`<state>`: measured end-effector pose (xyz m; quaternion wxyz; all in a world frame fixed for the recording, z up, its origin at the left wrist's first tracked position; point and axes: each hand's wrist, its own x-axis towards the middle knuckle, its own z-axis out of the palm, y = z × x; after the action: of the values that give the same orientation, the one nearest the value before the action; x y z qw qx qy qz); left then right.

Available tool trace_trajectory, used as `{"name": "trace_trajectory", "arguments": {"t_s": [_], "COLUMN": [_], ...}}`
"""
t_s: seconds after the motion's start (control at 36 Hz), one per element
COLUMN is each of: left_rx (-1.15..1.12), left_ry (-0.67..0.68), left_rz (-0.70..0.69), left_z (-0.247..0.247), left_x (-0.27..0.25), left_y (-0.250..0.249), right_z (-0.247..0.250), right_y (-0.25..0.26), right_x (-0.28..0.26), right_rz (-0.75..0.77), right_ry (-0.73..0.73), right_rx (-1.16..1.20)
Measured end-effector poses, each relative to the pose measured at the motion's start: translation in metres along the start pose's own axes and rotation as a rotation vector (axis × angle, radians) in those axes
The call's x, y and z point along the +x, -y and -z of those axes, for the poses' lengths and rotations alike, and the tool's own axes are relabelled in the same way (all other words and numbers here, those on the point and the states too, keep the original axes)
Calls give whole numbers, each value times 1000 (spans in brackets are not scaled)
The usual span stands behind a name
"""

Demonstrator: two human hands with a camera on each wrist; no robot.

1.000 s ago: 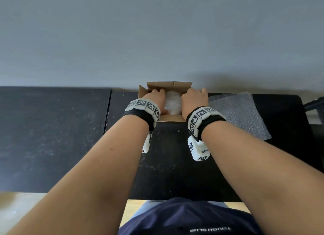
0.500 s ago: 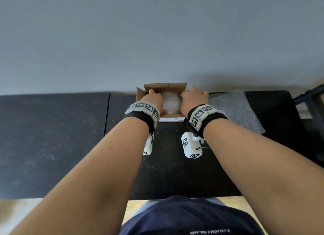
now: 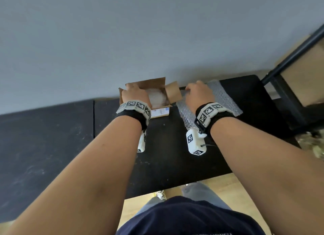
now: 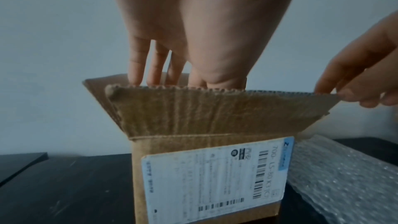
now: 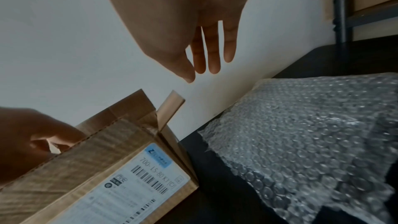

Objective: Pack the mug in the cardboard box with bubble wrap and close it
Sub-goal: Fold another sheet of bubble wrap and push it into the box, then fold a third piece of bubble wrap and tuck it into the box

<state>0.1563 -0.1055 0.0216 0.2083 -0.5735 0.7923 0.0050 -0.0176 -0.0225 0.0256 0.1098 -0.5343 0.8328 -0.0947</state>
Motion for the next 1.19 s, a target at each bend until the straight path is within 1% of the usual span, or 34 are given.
{"name": "trace_trajectory", "arguments": {"t_s": [0.11, 0.19, 0.25, 0.33, 0.42, 0.5, 0.58, 0.72, 0.78, 0.89, 1.0, 1.11, 1.19], "left_rx": [-48, -99, -119, -170, -191, -193, -171, -165, -149, -161, -163, -195, -271], "left_ry": [-40, -99, -149, -233, -290, -313, -308, -258, -217, -67, 50, 124, 159], "left_rz": [-16, -16, -39, -118, -190, -254, -305, -328, -329, -251, -226, -202, -164], "left_z": [4, 13, 21, 30, 34, 36, 34, 19, 11, -9, -28, -44, -55], "left_x": [-3, -9, -15, -20, -23, -28, -33, -37, -37, -37, -35, -37, -40], "left_y": [-3, -12, -22, -44, -70, -100, -132, -169, -179, -192, -199, -204, -208], "right_z": [2, 4, 6, 12, 16, 19, 20, 20, 17, 5, -13, -28, -37], "right_y": [-15, -25, -33, -48, -68, -91, -114, -141, -151, -169, -183, -186, -187], "right_x": [-5, -3, -2, 1, 4, 5, 6, 6, 6, 5, 3, -1, -5], "right_rz": [7, 30, 21, 10, 8, 4, 10, 31, 44, 77, 136, 181, 212], "right_ry": [0, 25, 48, 64, 98, 130, 145, 169, 197, 270, 316, 371, 389], "right_rx": [-18, -17, -19, -36, -34, -50, -76, -69, -67, -40, -9, 32, 37]}}
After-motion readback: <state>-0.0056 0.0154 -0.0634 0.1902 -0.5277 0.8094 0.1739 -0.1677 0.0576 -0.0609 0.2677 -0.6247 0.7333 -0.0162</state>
